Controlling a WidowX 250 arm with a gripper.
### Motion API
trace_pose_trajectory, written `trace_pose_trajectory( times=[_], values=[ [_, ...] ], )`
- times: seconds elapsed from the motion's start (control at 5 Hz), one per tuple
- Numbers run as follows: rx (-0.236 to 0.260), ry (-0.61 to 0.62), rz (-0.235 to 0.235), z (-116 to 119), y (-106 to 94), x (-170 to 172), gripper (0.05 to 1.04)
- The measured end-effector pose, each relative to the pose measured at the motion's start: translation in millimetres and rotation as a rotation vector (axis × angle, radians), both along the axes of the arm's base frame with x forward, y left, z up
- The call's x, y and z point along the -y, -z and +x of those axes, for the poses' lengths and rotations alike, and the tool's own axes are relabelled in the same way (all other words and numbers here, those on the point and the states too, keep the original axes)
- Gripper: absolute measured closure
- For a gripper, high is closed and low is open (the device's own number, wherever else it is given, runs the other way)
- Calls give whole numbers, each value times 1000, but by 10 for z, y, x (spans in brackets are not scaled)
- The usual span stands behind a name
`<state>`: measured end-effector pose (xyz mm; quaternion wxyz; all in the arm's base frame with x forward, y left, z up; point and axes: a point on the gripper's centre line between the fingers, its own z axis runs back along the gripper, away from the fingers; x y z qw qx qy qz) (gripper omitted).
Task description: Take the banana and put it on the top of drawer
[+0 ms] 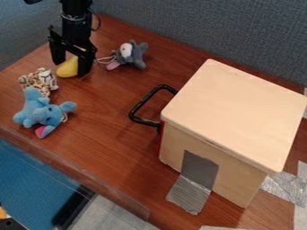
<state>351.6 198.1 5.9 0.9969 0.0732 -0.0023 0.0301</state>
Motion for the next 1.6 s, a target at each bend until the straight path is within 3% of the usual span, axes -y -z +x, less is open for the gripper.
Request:
trace_pose_trajectory(
  times=[0.2, 0.4, 0.6, 0.8, 1.0, 1.2, 1.4, 1.6],
  values=[
    [2, -5, -8, 29, 32, -2, 414],
    [4, -7, -11, 32, 33, 4, 520],
    [29, 18, -27, 32, -80, 125, 520],
    [152, 83, -38, 46, -639, 467, 520],
    [225, 152, -85, -59, -1029, 882, 520],
    [259, 252, -132, -143, -1297, 1365, 520],
    [252, 365, -173, -215, -1429, 1843, 520],
    [185, 461, -182, -310, -1413, 2328, 520]
  ],
)
